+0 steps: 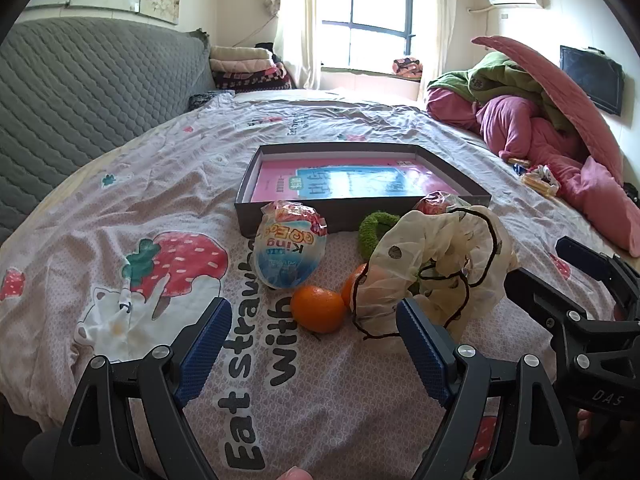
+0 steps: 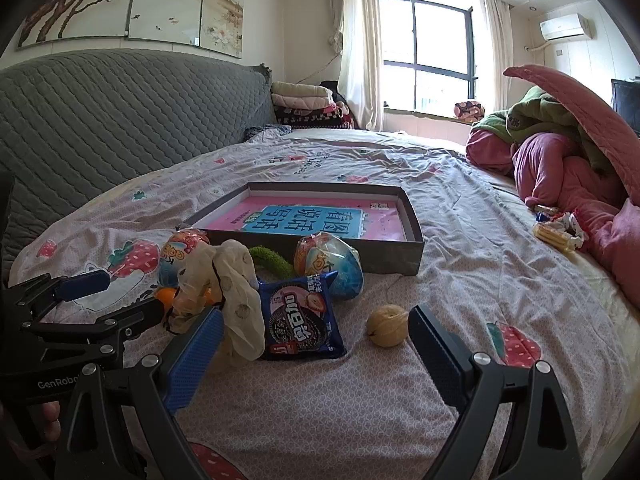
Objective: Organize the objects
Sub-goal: 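Move the right tool toward the walnut while the left tool approaches the beige mesh bag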
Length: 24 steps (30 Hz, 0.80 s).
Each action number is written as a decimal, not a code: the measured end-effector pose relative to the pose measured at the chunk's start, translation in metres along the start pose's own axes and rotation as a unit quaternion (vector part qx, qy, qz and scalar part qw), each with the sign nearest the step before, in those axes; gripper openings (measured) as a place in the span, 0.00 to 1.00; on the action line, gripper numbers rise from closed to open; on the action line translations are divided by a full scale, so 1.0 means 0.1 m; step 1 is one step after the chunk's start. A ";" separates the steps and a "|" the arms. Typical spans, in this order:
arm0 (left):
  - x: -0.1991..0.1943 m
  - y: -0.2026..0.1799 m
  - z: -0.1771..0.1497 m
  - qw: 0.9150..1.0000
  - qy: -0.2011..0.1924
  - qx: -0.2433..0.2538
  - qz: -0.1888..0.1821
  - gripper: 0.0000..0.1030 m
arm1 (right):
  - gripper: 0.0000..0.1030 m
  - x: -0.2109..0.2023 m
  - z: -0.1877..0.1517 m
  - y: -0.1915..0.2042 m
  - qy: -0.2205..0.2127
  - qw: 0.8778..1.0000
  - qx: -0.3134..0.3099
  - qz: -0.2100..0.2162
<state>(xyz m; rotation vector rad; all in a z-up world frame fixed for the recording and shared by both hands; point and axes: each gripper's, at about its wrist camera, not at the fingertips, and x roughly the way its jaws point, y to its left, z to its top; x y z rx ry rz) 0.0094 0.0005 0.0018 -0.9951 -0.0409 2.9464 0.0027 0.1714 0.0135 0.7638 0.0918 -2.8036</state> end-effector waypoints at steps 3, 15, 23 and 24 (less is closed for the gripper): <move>-0.01 -0.02 0.00 1.000 0.000 0.003 -0.002 0.82 | 0.91 -0.02 0.00 0.00 -0.004 1.000 -0.001 -0.001; -0.06 -0.05 0.00 1.000 -0.004 0.009 0.001 0.82 | 0.91 -0.05 0.01 -0.03 -0.008 1.000 0.006 -0.002; -0.09 -0.04 0.00 1.000 -0.003 0.007 -0.003 0.82 | 0.91 -0.08 -0.01 -0.06 -0.007 1.000 0.007 -0.002; -0.10 -0.05 -0.01 1.000 -0.002 0.008 -0.003 0.82 | 0.91 -0.09 -0.01 -0.07 -0.007 1.000 0.007 -0.002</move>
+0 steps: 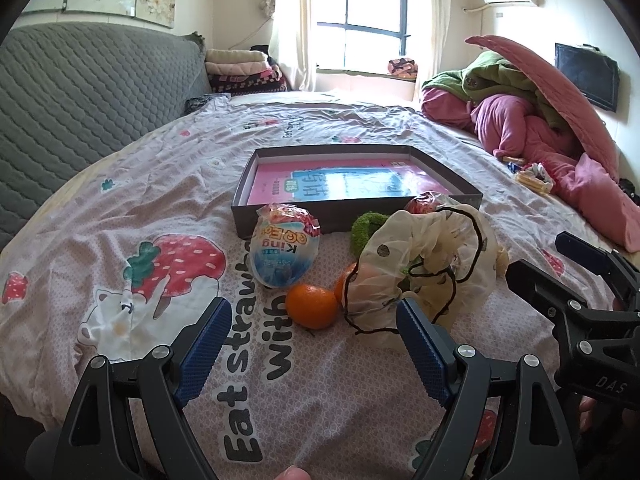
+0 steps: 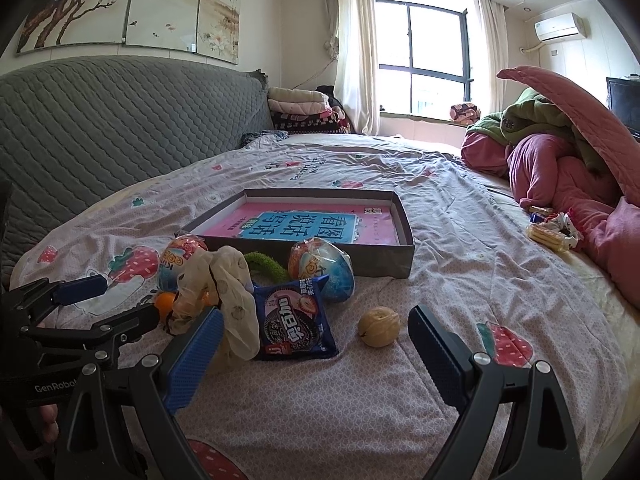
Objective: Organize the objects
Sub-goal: 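Move the right tool toward the walnut while the left tool approaches the beige mesh bag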
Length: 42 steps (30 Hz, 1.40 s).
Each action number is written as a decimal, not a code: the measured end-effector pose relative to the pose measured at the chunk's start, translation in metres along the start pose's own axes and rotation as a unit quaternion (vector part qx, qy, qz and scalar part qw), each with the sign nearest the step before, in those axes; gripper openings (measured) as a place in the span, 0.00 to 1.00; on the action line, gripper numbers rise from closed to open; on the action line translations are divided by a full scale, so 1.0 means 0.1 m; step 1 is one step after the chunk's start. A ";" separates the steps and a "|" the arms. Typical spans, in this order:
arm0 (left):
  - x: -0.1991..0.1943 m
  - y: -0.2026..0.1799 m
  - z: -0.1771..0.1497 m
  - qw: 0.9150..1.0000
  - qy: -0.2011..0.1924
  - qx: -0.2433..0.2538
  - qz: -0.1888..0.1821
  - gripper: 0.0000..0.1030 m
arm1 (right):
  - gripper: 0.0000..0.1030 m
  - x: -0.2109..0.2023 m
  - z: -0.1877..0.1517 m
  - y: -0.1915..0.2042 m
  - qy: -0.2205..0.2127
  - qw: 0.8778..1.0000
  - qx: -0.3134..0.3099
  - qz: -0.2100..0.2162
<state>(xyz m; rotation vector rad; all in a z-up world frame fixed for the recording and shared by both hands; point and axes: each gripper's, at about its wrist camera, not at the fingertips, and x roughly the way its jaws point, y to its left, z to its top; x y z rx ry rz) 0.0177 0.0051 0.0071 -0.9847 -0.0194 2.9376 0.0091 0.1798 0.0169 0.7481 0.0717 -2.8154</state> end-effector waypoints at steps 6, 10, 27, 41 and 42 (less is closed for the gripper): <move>-0.04 -0.03 -0.01 1.000 -0.002 0.004 -0.004 0.82 | 0.91 -0.04 -0.03 -0.08 0.005 1.000 0.001 -0.009; -0.06 -0.06 -0.02 1.000 -0.003 0.009 -0.005 0.82 | 0.91 -0.07 -0.05 -0.18 0.007 1.000 0.011 -0.015; 0.20 -0.22 0.08 1.000 0.013 0.023 -0.012 0.82 | 0.90 0.15 -0.17 -0.59 0.087 0.993 0.073 -0.022; 0.44 -0.23 0.25 0.999 0.019 0.023 -0.023 0.82 | 0.80 0.45 -0.04 -0.65 0.130 0.990 0.047 -0.018; 0.45 -0.24 0.27 0.999 0.018 0.024 -0.020 0.82 | 0.80 0.48 -0.03 -0.65 0.134 0.990 0.044 -0.017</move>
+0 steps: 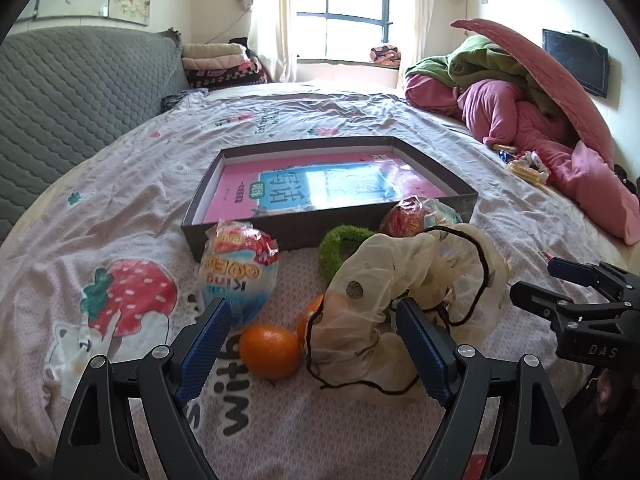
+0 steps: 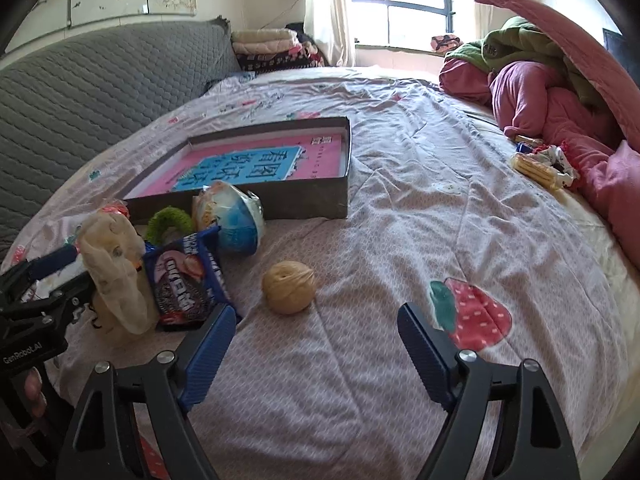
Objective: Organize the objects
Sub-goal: 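Move the right tool toward the walnut while the left tool approaches the beige mesh bag, then close the right tool on the walnut while the left tool grasps the mesh bag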
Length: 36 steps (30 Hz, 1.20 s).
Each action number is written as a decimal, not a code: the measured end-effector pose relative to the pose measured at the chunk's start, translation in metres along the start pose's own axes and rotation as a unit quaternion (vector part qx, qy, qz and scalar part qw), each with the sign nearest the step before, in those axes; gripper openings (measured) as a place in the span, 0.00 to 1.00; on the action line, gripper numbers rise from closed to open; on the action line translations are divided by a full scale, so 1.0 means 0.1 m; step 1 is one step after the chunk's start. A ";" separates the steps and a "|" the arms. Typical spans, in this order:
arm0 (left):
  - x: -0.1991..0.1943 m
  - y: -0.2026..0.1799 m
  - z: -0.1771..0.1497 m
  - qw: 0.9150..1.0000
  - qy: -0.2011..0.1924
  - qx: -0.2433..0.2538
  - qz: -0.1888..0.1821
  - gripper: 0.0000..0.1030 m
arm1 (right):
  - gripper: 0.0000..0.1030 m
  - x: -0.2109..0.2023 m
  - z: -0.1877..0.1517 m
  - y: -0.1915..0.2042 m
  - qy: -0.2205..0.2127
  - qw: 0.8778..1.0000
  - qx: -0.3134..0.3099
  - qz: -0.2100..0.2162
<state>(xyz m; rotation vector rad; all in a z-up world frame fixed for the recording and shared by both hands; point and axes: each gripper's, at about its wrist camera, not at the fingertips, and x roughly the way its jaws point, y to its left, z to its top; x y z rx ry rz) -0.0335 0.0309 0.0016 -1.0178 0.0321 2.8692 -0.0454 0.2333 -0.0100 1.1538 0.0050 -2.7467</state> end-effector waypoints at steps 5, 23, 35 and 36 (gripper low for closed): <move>0.07 -0.03 0.05 1.000 -0.002 0.011 0.003 0.82 | 0.78 0.13 0.05 0.04 0.014 0.999 -0.028 -0.008; 0.18 -0.11 0.10 0.999 0.011 0.031 -0.038 0.50 | 0.36 0.44 0.13 0.16 0.026 0.998 -0.055 -0.018; 0.08 -0.02 0.14 0.998 -0.008 0.005 -0.068 0.18 | 0.35 0.34 0.19 0.18 -0.010 0.999 -0.047 -0.012; 0.06 -0.01 0.14 0.998 -0.012 0.003 -0.069 0.18 | 0.35 0.32 0.19 0.19 -0.016 0.999 -0.049 -0.011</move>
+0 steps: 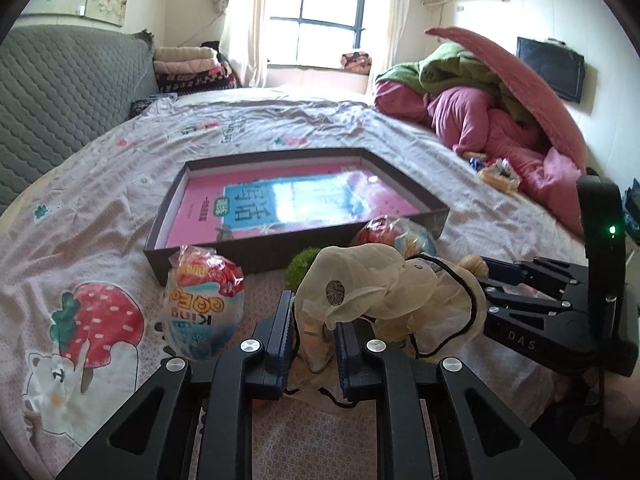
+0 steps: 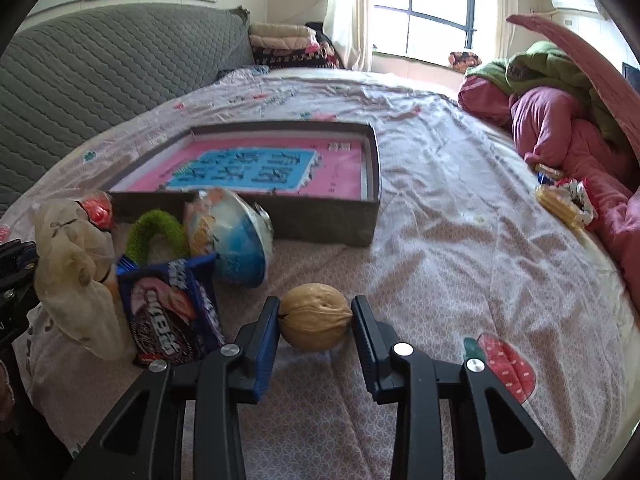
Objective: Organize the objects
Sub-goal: 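Close the right tool on the walnut while the left tool grasps the mesh bag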
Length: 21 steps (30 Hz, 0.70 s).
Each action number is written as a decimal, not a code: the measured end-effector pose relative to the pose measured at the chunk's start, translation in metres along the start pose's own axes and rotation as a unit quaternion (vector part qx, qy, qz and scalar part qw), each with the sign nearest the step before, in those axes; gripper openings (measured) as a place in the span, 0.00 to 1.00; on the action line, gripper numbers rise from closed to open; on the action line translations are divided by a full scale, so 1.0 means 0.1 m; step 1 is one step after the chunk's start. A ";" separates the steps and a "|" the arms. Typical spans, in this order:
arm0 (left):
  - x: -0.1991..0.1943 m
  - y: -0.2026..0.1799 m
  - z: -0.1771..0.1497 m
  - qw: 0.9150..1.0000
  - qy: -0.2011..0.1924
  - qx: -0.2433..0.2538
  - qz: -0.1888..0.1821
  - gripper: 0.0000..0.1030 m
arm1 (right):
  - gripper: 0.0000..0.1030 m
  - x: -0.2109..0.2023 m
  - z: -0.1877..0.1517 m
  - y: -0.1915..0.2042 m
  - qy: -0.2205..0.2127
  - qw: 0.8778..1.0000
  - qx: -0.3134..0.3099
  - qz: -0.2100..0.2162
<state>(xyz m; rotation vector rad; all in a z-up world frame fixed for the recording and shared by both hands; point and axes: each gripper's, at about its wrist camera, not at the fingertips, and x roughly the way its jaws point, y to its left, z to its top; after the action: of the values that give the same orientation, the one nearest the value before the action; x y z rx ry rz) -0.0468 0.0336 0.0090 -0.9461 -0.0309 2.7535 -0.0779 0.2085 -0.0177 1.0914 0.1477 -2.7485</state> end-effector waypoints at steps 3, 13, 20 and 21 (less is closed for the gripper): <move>-0.03 0.01 0.01 1.000 -0.001 0.001 0.003 0.18 | 0.35 -0.06 0.02 0.02 -0.014 1.000 -0.002 0.003; -0.09 0.05 0.05 1.000 -0.012 -0.001 0.011 0.18 | 0.35 -0.20 0.08 0.01 -0.050 0.999 0.005 0.004; -0.09 0.07 0.09 1.000 -0.012 -0.010 0.018 0.18 | 0.35 -0.28 0.12 0.03 -0.067 0.998 0.013 0.017; -0.09 0.07 0.10 1.000 -0.013 -0.011 0.018 0.18 | 0.35 -0.29 0.13 0.04 -0.067 0.997 0.013 0.018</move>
<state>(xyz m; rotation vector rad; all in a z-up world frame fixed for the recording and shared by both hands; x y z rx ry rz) -0.0476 0.0249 0.0217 -0.9245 -0.0497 2.8049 -0.0651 0.2065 0.0109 0.9017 0.0724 -2.7873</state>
